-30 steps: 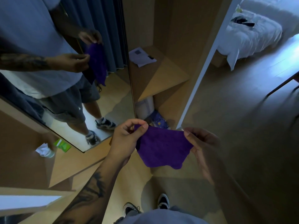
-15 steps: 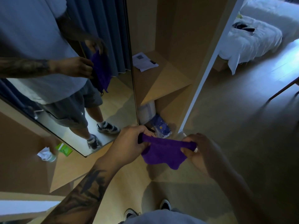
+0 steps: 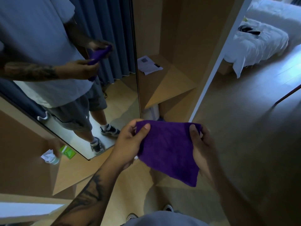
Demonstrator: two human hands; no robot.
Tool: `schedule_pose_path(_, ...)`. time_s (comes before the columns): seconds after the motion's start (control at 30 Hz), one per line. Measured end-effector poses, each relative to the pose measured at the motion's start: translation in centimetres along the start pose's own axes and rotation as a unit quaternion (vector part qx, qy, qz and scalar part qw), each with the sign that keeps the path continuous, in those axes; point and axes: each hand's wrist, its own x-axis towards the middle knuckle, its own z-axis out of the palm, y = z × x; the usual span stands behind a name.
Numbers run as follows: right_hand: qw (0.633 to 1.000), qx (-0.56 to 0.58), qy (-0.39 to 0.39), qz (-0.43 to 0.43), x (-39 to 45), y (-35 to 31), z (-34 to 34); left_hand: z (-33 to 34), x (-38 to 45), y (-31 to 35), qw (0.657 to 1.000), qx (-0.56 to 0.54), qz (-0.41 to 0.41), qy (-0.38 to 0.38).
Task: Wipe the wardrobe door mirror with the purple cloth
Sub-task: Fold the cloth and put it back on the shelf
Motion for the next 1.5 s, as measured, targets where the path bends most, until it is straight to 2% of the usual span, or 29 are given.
schedule_pose_path(0.07, 0.984, 0.129, -0.037, 0.116, -0.5, 0.3, 0.7, 0.5, 0.2, -0.3, 0.997, -0.064, -0.042, 0.028)
schedule_pose_path(0.13, 0.916, 0.263, -0.103, 0.285, -1.5, 0.3, 1.2, 0.7, 0.4, -0.7, 0.989, -0.112, -0.075, 0.054)
schedule_pose_path(0.17, 0.884, 0.301, -0.134, 0.331, -2.0, 0.5, 1.3, 0.6, 0.5, -1.0, 0.985, -0.13, -0.091, 0.065)
schedule_pose_path(0.2, 0.869, 0.317, -0.154, 0.348, -2.3, 1.0, 1.5, 0.5, 0.6, -1.3, 0.981, -0.146, -0.108, 0.074)
schedule_pose_path(0.33, 0.862, 0.327, -0.173, 0.347, -2.8, 2.9, 1.5, -1.0, 0.8, -2.5, 0.958, -0.217, -0.18, 0.06)
schedule_pose_path(0.47, 0.878, 0.322, -0.155, 0.319, -2.4, 3.5, 2.2, -3.0, 0.6, -4.1, 0.943, -0.25, -0.219, -0.024)
schedule_pose_path(0.57, 0.881, 0.329, -0.133, 0.313, -1.7, 4.0, 2.4, -4.1, 0.3, -5.9, 0.929, -0.265, -0.23, -0.116)
schedule_pose_path(0.67, 0.878, 0.323, -0.154, 0.318, -1.3, 4.3, 2.0, -4.5, 0.1, -7.4, 0.93, -0.248, -0.231, -0.142)
schedule_pose_path(0.77, 0.878, 0.278, -0.215, 0.326, -1.3, 4.8, 1.4, -4.5, -0.3, -7.8, 0.948, -0.175, -0.235, -0.128)
schedule_pose_path(0.87, 0.886, 0.234, -0.221, 0.334, -1.2, 5.1, 1.0, -4.6, -0.7, -8.0, 0.959, -0.109, -0.239, -0.107)
schedule_pose_path(0.97, 0.885, 0.208, -0.205, 0.362, -1.2, 5.0, 0.7, -5.0, -0.7, -8.3, 0.957, -0.137, -0.246, -0.067)
schedule_pose_path(1.1, 0.878, 0.178, -0.183, 0.406, -0.8, 4.5, 0.6, -5.2, -0.9, -8.0, 0.932, -0.223, -0.283, -0.037)
schedule_pose_path(1.27, 0.879, 0.126, -0.173, 0.426, 0.0, 4.4, 0.4, -4.4, -1.8, -9.0, 0.934, -0.165, -0.314, 0.049)
schedule_pose_path(1.37, 0.875, 0.133, -0.198, 0.421, 0.4, 4.7, 0.5, -4.2, -1.5, -8.6, 0.944, -0.133, -0.29, 0.079)
schedule_pose_path(1.43, 0.869, 0.164, -0.206, 0.418, 0.6, 4.6, 0.6, -4.1, -0.9, -7.6, 0.957, -0.117, -0.249, 0.092)
schedule_pose_path(1.5, 0.874, 0.215, -0.221, 0.376, 0.9, 4.2, 0.7, -4.2, -0.4, -6.4, 0.969, -0.128, -0.191, 0.088)
